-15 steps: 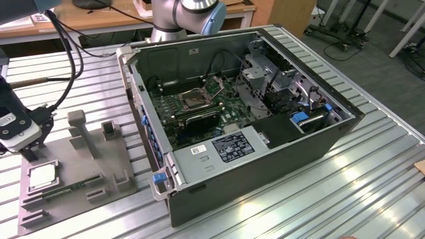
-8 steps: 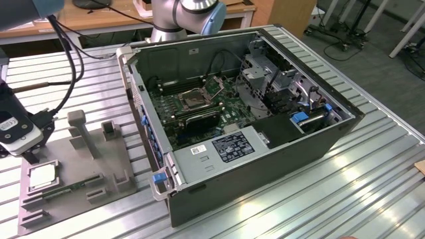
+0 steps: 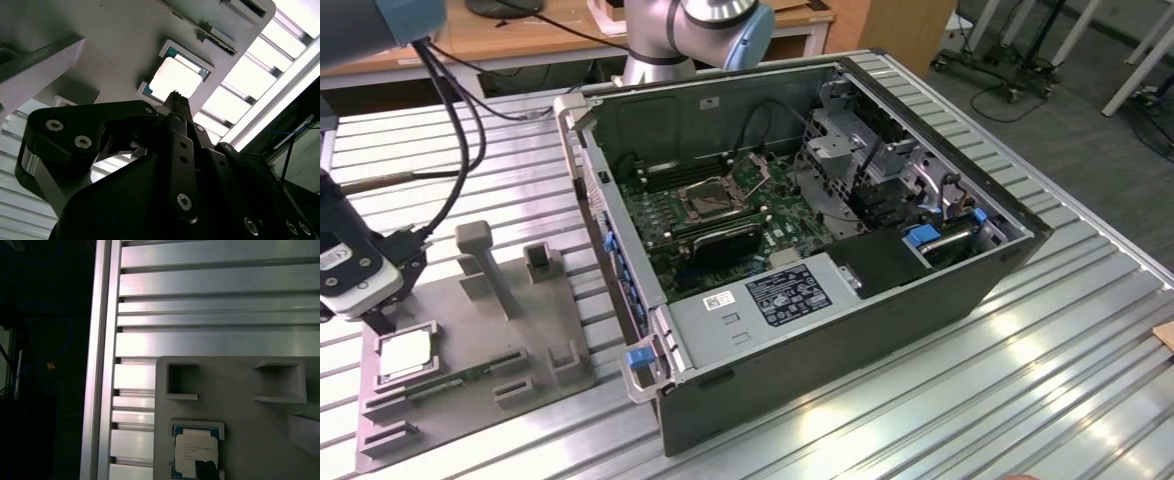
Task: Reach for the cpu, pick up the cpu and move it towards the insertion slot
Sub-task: 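Reach for the cpu, then pick up the cpu and move it towards the insertion slot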
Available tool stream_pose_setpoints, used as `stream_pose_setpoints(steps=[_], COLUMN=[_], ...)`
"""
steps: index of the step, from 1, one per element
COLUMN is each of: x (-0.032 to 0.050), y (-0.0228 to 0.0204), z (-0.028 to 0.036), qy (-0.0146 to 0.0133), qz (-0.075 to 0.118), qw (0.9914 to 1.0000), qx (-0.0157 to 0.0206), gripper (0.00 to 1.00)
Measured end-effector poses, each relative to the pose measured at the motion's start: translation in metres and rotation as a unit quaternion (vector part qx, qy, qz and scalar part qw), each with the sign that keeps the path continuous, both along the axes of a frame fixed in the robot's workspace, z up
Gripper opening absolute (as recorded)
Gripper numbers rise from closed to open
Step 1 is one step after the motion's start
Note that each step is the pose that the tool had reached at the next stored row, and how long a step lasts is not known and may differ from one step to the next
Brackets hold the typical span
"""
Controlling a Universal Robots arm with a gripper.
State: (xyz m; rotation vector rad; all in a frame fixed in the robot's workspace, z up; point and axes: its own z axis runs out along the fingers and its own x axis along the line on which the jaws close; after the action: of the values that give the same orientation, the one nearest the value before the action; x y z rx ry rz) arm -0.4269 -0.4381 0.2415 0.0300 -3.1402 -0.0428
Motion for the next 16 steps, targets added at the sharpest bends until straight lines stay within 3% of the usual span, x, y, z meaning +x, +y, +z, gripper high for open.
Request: stream_pose_setpoints(steps=[16], x=[-0.0048], y=[-0.0028], z=[-0.018], qy=[0.0], qz=[0.0], qw=[1.0], qx=[0.0], gripper=[0.11])
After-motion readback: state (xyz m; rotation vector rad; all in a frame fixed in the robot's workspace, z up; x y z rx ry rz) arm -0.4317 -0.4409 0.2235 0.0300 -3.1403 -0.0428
